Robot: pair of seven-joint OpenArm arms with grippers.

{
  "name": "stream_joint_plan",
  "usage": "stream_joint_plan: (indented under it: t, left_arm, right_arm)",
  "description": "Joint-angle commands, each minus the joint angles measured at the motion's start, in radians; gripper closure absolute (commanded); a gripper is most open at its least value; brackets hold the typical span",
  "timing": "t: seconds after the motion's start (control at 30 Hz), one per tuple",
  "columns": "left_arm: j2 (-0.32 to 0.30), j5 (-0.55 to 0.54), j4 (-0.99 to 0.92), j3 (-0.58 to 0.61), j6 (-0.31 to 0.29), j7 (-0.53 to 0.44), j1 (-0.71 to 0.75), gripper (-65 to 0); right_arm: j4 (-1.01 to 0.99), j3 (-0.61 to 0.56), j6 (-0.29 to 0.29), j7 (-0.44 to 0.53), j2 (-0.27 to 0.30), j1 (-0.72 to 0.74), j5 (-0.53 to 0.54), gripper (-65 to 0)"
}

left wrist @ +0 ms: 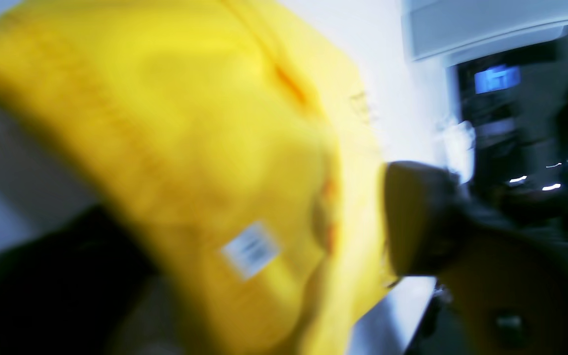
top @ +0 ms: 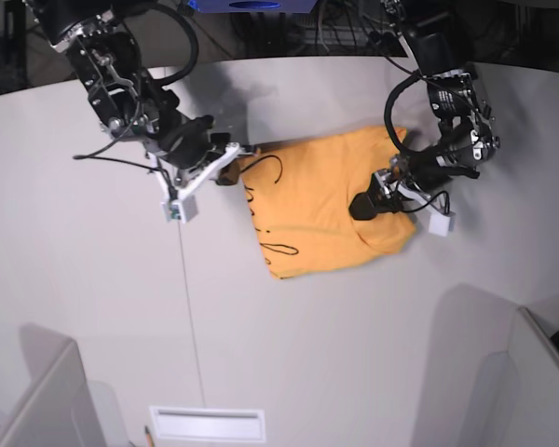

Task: Fold the T-shirt properly
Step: 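Withdraw the right gripper and grasp the bundle edge with the left gripper, then drag the bundle with the left gripper and tuck its edge under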

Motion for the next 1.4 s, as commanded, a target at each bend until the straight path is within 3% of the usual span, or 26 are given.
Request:
stream_joint_plan:
  t: [0.0,0.17,0.2,0.27,0.43,0.63,0.87,1.03,1.2,1.37]
  left_arm:
    - [-0.022,0.057,-0.001,0.019,0.019,0.047,0.002,-34.1]
    - [-0.119,0.057,0.001,0.194,0.019,0.051,-0.030,-1.5]
    - [-0.138,0.057,-0.001,0.233,0.019,0.051,-0.038,0.0]
    - [-0.172,0.057,-0.002,0.294,0.019,0.051,-0.045,0.0]
    - [-0.258,0.057,0.005,0.472,0.019,0.068,-0.099,0.0]
    - [-0.359,0.057,0.007,0.800,0.019,0.062,-0.234,0.0]
    - [-0.412,0.078,0.008,1.015,0.013,0.060,-0.357,0.0]
    - [-0.409,0.290,0.127,1.124,0.004,0.056,-0.387,0.0]
    - [-0.410,0.532,0.239,1.265,-0.137,-0.029,-0.392,0.0]
    - [-0.402,0.726,0.240,1.334,-0.218,-0.133,-0.386,0.0]
  right_arm:
    - [0.019,0.039,0.008,0.018,0.003,-0.005,0.004,0.0]
    - [0.019,0.163,0.008,0.018,0.003,-0.052,0.004,0.0]
    - [0.019,0.185,0.008,0.018,0.002,-0.061,0.004,0.0]
    - [0.019,0.225,0.020,0.018,0.002,-0.077,0.004,0.0]
    - [0.016,0.397,0.126,0.018,-0.034,-0.150,0.007,0.0]
    - [0.015,0.578,0.132,0.017,-0.097,-0.230,0.007,0.0]
    - [0.016,0.702,0.132,0.018,-0.180,-0.324,0.005,0.0]
    - [0.016,0.765,0.132,0.020,-0.249,-0.393,0.004,0.0]
    - [0.016,0.794,0.132,0.086,-0.313,-0.468,0.002,0.0]
    - [0.016,0.788,0.132,0.168,-0.342,-0.543,0.002,0.0]
